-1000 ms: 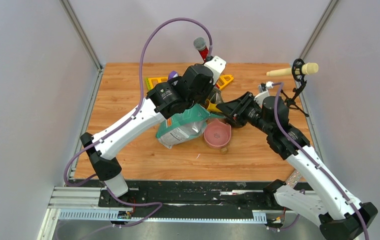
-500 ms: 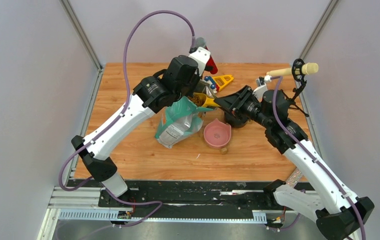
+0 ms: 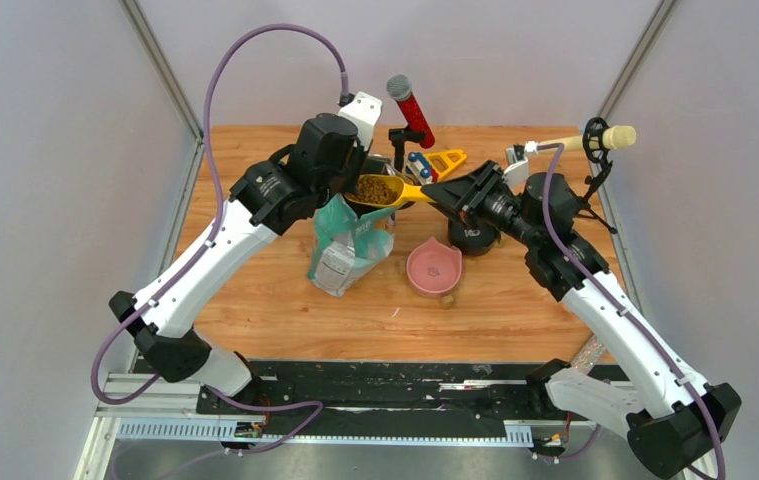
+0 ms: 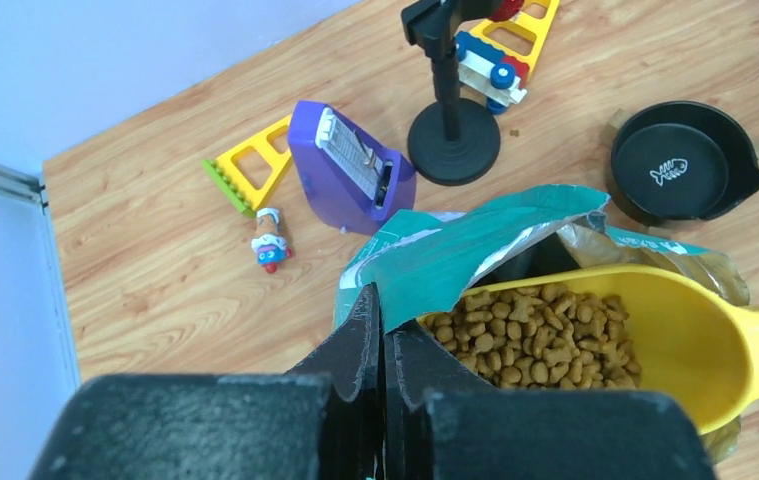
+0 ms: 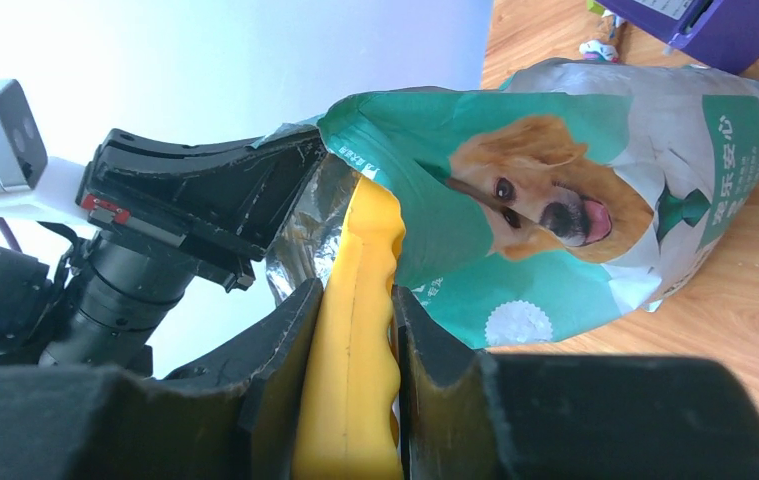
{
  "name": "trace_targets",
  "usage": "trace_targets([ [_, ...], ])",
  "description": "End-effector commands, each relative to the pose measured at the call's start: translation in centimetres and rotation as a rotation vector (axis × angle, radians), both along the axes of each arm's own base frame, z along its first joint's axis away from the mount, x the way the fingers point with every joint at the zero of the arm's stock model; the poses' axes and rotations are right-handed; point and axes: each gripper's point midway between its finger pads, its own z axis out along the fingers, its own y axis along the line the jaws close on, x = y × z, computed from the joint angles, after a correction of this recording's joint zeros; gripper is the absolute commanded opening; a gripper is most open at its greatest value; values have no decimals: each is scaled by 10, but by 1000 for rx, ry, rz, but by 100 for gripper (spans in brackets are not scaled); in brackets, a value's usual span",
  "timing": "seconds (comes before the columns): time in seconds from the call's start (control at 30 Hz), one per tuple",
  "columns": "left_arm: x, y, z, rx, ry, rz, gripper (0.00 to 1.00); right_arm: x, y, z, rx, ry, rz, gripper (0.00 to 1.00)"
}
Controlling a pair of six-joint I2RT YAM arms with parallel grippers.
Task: Serve the pet food
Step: Collect the pet food from the pet food bag.
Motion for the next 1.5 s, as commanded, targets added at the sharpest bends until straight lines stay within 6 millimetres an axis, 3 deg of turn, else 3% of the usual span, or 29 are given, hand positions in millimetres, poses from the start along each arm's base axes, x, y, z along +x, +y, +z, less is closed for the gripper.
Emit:
trace_targets([
  [0.0,-11,18,70,-193,-170,32,0,8,-1,45,97,-98,-15,0],
  [0.6,-13,32,58,-175,-169,85,0,12,-16,50,143,-90,-73,0],
  [1.0,-17,35,58,-195,-178,86,0,12,-17,5,250,38,-52,0],
  [1.47,-22,41,59,-215,-185,97,0,13,-17,-19,314,100,-39,0],
])
